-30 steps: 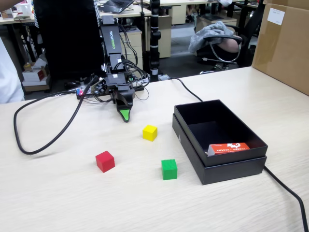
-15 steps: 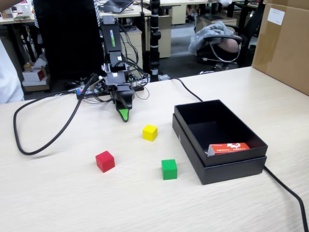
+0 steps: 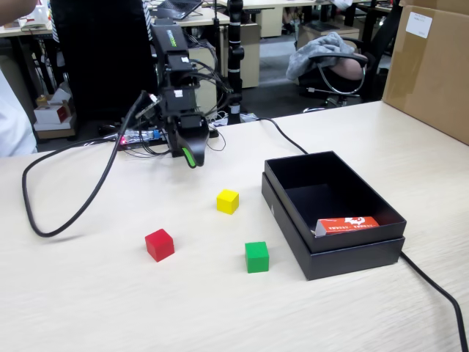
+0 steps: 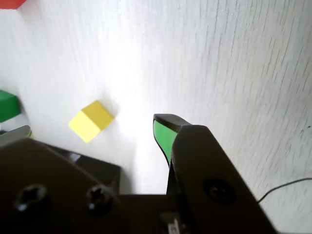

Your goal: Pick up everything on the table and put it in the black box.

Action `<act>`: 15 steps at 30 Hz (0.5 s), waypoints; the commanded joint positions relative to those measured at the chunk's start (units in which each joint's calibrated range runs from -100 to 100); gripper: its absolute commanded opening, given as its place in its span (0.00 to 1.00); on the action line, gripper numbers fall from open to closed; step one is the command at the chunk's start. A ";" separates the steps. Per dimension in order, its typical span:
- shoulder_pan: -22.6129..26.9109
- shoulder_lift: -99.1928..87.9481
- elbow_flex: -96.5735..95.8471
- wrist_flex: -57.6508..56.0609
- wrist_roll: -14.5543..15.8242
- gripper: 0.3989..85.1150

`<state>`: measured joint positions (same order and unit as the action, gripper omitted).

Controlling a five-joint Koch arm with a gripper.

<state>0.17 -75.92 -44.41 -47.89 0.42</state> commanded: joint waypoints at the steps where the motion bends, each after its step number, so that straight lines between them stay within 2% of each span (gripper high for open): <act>1: 0.98 7.71 13.77 -9.17 1.03 0.56; 7: 2.54 26.30 34.44 -19.80 0.83 0.52; 15: 4.35 47.29 41.60 -22.39 0.29 0.52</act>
<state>3.98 -32.56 -7.07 -69.49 1.25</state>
